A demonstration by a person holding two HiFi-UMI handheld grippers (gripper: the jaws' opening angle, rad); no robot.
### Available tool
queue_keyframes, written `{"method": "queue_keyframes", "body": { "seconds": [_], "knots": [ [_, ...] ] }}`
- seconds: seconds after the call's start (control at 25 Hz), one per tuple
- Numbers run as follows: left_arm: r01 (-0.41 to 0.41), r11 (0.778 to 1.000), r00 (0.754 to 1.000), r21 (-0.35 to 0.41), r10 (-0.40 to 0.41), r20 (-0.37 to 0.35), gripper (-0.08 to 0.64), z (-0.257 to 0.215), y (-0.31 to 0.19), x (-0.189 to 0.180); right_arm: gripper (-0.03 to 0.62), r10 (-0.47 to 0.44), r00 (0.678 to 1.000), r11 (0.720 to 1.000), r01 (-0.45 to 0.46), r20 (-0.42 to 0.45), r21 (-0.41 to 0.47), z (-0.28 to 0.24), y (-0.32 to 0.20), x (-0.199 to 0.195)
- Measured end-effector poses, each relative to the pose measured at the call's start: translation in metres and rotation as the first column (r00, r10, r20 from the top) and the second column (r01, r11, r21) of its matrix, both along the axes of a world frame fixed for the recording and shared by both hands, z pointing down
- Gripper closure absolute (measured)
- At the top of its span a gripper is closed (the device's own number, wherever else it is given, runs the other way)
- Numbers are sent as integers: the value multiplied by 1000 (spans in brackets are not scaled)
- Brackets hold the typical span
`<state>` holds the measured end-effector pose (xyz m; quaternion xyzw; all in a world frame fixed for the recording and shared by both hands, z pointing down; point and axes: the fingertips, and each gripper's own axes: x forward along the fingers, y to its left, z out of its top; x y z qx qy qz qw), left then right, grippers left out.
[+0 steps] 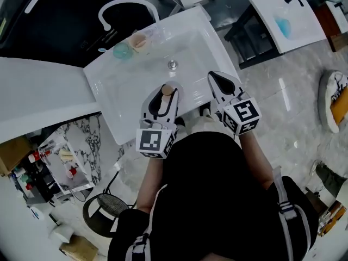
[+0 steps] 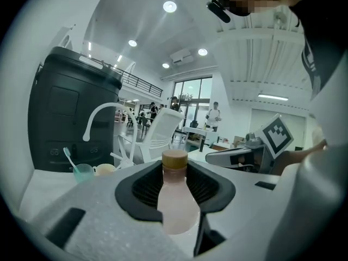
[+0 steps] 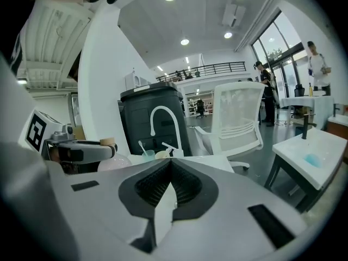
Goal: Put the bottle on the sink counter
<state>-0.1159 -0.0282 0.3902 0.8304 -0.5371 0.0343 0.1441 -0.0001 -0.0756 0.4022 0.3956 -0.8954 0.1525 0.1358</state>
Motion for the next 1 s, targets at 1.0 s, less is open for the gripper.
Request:
{"method": "queue_keyframes", "body": {
  "seconds": [1.0],
  "knots": [
    [215, 975, 976, -52, -213, 52, 422, 41, -103, 63, 588, -284, 959, 955, 284, 22, -89, 43, -94, 34]
  ]
}}
